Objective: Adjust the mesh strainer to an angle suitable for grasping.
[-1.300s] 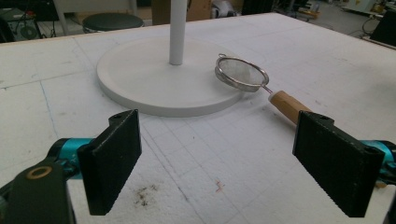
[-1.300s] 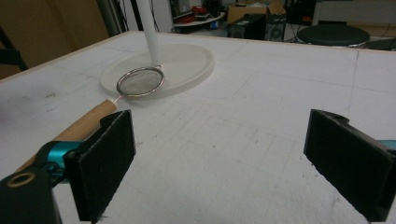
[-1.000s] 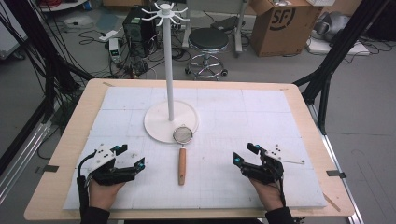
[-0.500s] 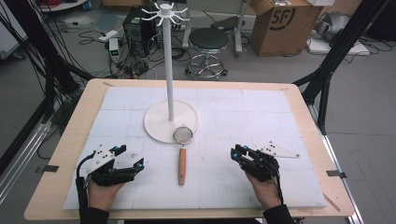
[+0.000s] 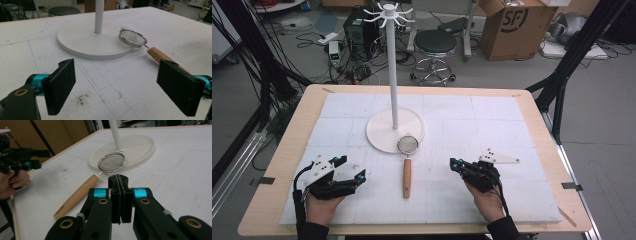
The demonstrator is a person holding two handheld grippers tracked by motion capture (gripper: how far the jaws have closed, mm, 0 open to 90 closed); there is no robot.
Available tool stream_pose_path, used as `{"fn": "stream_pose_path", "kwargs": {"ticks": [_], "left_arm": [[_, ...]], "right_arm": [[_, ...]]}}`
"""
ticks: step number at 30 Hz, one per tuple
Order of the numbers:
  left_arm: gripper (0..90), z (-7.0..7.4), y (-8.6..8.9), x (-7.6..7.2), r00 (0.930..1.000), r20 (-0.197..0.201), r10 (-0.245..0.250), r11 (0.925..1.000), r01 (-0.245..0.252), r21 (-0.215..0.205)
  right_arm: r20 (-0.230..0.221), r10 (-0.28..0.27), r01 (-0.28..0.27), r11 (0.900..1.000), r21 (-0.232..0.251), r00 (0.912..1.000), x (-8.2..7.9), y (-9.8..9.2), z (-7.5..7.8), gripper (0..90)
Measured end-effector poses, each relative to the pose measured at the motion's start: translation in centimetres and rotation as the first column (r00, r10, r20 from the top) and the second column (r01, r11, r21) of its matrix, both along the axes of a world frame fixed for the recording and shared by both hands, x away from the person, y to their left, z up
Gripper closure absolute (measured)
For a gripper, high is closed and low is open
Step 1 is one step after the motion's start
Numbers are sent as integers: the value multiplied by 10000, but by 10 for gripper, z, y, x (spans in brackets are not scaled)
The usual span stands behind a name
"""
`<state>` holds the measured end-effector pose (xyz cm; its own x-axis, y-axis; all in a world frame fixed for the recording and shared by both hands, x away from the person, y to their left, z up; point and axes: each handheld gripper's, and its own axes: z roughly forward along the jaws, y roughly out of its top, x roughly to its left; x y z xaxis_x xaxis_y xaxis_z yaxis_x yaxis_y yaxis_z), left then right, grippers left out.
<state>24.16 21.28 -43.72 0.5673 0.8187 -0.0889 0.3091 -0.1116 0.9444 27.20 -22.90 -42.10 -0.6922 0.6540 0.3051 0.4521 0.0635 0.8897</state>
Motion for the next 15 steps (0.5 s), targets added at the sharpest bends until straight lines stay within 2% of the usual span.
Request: {"fn": "stream_pose_path", "kwargs": {"ticks": [4,15], "left_arm": [[161,0,0,0,10000,-16,13,10000,-13,5],[161,0,0,0,10000,0,-4,10000,4,-44]], "right_arm": [[-141,314,-315,9995,-66,9994,4,17,-1,895],[-798,517,-523,9986,-64,9955,25,35,-9,898]]}}
